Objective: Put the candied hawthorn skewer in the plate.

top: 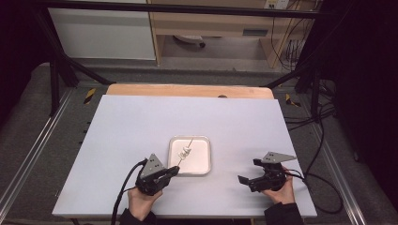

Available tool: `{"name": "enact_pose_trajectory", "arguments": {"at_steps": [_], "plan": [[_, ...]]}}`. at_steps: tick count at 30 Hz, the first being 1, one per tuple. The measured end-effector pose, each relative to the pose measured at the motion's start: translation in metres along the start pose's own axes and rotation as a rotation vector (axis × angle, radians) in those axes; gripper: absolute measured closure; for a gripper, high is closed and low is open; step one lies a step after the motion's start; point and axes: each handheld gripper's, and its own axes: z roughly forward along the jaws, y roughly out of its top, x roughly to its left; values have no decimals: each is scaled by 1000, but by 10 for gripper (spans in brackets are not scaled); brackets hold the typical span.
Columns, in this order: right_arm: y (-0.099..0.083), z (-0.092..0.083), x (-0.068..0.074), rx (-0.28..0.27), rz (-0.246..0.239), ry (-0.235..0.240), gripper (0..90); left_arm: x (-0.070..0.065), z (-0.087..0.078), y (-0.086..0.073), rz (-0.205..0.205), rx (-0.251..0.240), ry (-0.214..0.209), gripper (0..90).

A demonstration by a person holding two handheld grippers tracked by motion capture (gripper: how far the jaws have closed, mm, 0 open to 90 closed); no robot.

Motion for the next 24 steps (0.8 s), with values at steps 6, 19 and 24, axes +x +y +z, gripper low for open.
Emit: {"name": "enact_pose_trajectory", "arguments": {"at_steps": [6, 19, 24], "plan": [[0, -1, -1, 3, -7, -10, 7, 3, 3, 9, 13, 22, 6, 882], [-1, -3, -2, -5, -3, -12, 7, 13, 17, 28, 17, 71, 9, 882], [-1, -4, -2, -9, -2, -7, 7, 18, 27, 30, 13, 105, 23, 882]]}}
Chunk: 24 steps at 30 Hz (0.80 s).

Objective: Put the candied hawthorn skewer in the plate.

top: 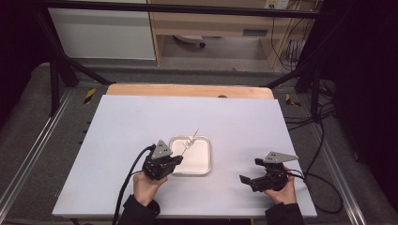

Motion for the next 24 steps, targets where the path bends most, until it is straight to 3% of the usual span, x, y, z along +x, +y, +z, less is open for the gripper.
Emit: {"name": "enact_pose_trajectory", "arguments": {"at_steps": [10, 24], "plan": [[-1, 1, 0, 4, -5, 6, 7, 13, 24, -3, -36, 102, 32, 881], [-1, 4, 0, 16, -3, 15, 8, 11, 37, -7, -66, 236, 65, 878]]}}
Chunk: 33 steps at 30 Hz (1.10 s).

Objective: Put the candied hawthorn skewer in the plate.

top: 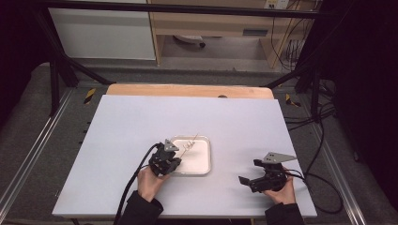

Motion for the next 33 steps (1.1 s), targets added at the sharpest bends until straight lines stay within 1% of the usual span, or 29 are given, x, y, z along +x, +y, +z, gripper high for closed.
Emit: {"name": "enact_pose_trajectory", "arguments": {"at_steps": [2, 5, 9, 11, 12, 14, 15, 17, 22, 25, 26, 28, 30, 33], "plan": [[0, 0, 0, 2, 1, 0, 8, 0, 1, 0, 0, 20, 0, 877], [0, 0, 0, 4, -1, 0, 8, -1, 3, 0, 5, 39, 13, 874], [0, 0, 0, 3, 1, 1, 8, -2, 3, 0, 11, 38, 20, 853], [0, 0, 0, 3, 2, 2, 8, -2, 1, -1, 17, 40, 26, 820], [0, 0, 0, 3, 1, 1, 8, -2, 0, -1, 18, 31, 24, 797], [0, 0, 0, 4, 5, 2, 8, -1, -4, -3, 21, -1, 3, 728], [0, 0, 0, 2, 5, 1, 8, -1, -7, -5, 19, -18, 1, 694], [0, 0, 0, 1, 6, 1, 8, 1, -13, -8, 22, -46, -9, 594], [0, 0, 0, 1, 11, 1, 8, 8, -30, -19, 15, -125, -63, 409], [0, 0, 0, 2, 11, 0, 8, 12, -37, -26, 3, -152, -81, 320], [0, -1, 0, 0, 10, -1, 8, 13, -41, -30, 6, -167, -79, 298], [0, -1, 0, -1, 11, -2, 8, 16, -45, -36, 1, -181, -86, 254], [0, -1, 0, -1, 10, -3, 7, 20, -49, -43, -13, -194, -80, 188], [0, -1, 1, -2, 13, -3, 8, 26, -54, -56, -22, -228, -92, 155]]}}
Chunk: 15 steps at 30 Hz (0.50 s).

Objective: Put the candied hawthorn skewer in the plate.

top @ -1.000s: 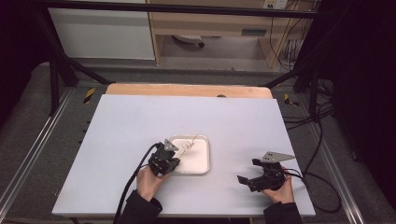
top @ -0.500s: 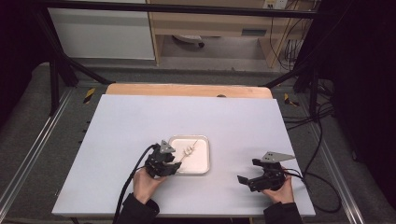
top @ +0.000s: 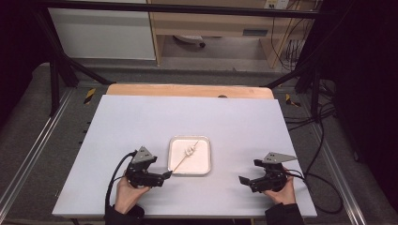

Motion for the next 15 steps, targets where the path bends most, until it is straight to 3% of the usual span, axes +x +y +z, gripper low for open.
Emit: {"name": "enact_pose_trajectory", "arguments": {"at_steps": [9, 15], "plan": [[-1, 1, 0, 9, -5, -3, 7, 9, -18, -28, -3, -51, 22, 136], [-2, 1, 0, 11, -5, -6, 7, 11, -20, -33, -10, -34, 30, 137]]}}
